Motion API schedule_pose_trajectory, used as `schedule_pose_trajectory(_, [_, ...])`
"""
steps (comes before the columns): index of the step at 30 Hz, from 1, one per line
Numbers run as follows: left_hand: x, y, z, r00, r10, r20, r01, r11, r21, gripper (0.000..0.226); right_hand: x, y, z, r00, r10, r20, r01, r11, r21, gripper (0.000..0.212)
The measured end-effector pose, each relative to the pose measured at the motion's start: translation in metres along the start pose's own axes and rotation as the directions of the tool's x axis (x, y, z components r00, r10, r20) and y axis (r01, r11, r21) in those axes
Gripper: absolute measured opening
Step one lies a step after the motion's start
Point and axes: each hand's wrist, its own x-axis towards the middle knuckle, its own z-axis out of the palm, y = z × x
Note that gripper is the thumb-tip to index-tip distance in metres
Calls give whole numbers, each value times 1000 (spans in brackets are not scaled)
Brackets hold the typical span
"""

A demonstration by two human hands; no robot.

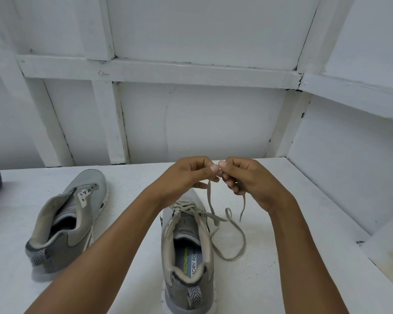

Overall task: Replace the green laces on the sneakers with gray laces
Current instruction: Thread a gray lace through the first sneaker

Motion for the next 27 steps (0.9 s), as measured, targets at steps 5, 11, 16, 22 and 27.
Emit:
schedule_pose_trajectory(5, [3, -16, -9, 990, -30, -139, 64, 966, 250, 29, 5, 3, 1, 984, -61, -167, 84, 987, 138, 30])
schedule_pose_trajectory(11, [4, -46, -22, 946, -116, -302, 276, 774, 569, 26, 10, 13, 7, 972, -45, -232, 94, 974, 204, 28])
schedule_pose_trajectory(16, [2, -55, -26, 934, -131, -334, 331, 669, 665, 27, 14, 20, 14, 969, -75, -236, 142, 948, 283, 35])
schedule_pose_trajectory(22, [-2, -55, -32, 923, -105, -370, 355, 605, 713, 27, 16, 23, 18, 957, -128, -259, 214, 915, 341, 26])
schedule_pose_trajectory(27, [-13, -48, -34, 930, -62, -363, 312, 657, 686, 28, 20, 31, 23, 962, -92, -258, 166, 945, 282, 23])
